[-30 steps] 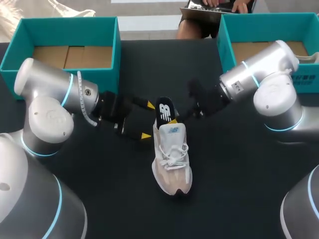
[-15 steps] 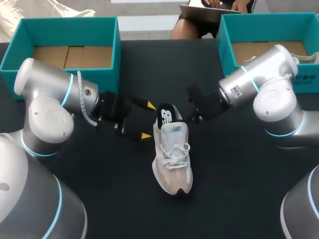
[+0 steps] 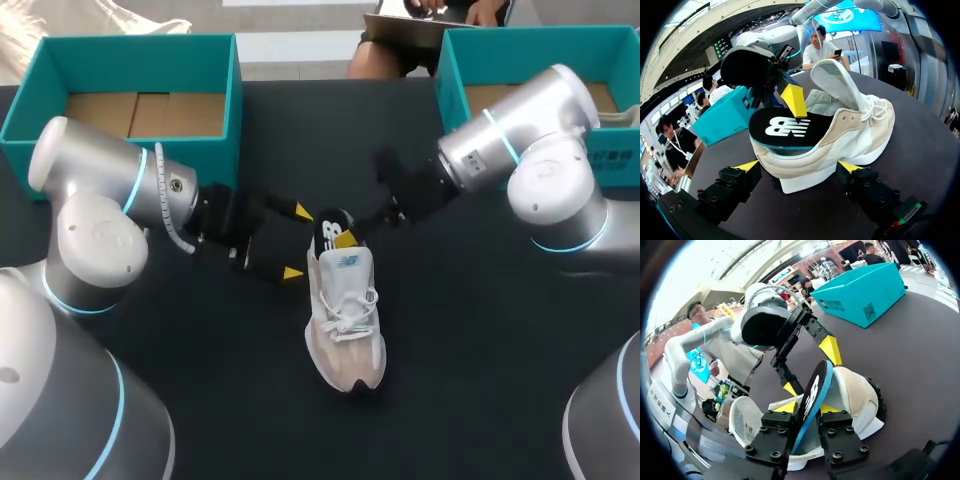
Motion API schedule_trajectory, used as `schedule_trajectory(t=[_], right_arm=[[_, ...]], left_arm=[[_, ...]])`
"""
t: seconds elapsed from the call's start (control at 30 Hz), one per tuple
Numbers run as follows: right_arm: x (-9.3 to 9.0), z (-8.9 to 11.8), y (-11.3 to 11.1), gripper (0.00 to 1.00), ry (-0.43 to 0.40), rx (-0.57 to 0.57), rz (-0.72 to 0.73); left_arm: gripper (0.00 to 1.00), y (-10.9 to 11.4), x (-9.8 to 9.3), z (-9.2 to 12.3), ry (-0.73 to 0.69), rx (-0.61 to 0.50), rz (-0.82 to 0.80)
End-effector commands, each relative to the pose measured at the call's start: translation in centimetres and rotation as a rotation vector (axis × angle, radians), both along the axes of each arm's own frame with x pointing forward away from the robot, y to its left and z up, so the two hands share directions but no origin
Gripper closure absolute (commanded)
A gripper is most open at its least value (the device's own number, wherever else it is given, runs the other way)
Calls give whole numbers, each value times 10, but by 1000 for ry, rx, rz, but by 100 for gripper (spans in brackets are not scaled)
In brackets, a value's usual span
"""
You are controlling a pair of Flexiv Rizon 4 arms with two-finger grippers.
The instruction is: Take the shoe out of the shoebox, open the shoe tongue, remove and reinsert the insole, then place the shoe into the shoebox
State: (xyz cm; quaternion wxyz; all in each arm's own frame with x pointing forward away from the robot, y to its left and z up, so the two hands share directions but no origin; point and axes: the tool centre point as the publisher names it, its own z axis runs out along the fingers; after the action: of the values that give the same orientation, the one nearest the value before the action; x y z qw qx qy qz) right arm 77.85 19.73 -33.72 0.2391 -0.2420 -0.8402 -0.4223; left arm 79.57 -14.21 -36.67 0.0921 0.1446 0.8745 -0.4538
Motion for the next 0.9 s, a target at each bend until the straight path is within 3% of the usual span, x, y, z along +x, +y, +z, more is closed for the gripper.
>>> schedule_trajectory(t=[0.03, 0.43, 0.67, 0.8, 0.9], right_arm=[[6, -8, 6, 100, 27, -2, 17], [-32, -21, 10, 100, 143, -19, 0], [-32, -23, 9, 99, 148, -32, -16], [-27, -15, 9, 76, 121, -45, -15], [-24, -10, 9, 69, 105, -55, -12]], left_arm=[[0, 0, 0, 0, 0, 3, 0], [0, 0, 0, 0, 0, 3, 0], [0, 0, 0, 0, 0, 3, 0], [0, 0, 0, 0, 0, 3, 0], [0, 0, 0, 0, 0, 3, 0]])
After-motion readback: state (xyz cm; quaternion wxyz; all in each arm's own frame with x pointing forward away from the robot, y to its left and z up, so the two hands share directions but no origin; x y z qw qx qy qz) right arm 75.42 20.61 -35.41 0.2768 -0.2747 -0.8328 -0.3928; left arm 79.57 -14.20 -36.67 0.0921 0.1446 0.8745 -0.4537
